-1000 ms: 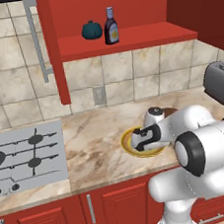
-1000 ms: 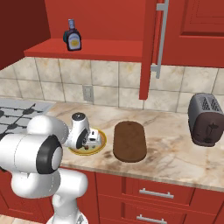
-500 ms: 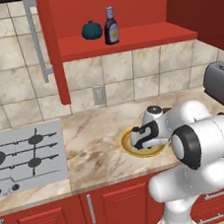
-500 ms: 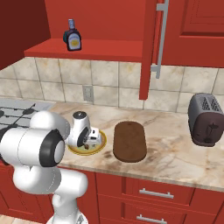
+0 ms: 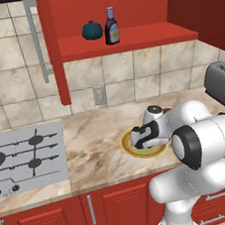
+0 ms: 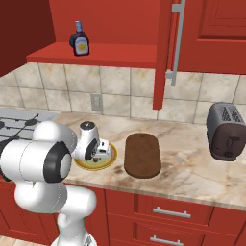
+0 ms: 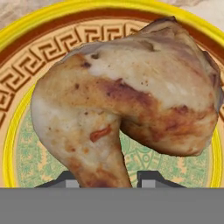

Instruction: Pick the chicken drumstick from the plate and place it on the cutting board. Then pick the condiment bottle from the cabinet and place it next to the cutting board.

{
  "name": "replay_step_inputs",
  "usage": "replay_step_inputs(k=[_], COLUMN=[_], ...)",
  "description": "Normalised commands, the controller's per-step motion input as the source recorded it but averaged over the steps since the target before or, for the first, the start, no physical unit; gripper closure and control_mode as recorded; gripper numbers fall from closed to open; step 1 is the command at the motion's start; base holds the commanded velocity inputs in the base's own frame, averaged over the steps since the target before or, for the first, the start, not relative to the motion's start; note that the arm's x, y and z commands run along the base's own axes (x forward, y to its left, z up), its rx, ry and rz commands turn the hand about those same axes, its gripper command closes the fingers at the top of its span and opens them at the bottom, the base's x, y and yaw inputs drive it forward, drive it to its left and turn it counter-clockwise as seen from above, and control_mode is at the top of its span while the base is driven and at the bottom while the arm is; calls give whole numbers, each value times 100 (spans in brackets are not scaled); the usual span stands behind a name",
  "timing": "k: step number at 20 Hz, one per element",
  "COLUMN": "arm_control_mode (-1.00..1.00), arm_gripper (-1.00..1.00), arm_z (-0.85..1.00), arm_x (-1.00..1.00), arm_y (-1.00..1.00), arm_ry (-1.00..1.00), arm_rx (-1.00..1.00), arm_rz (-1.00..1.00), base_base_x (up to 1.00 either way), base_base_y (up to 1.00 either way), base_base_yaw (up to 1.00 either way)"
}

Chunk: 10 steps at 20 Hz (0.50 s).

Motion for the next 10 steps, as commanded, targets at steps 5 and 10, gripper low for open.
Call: replay_step_inputs(k=[5, 10], arm_control_mode=[-100, -100], arm_gripper=[100, 100], arm_z=[6, 20], arm_x=[0, 0], arm_y=[0, 0], arm_ry=[0, 0], arm_rx=[0, 0], arm_rz=[0, 0], base_base_x=[0, 0], base_base_y=[0, 0], base_base_yaw=[0, 0])
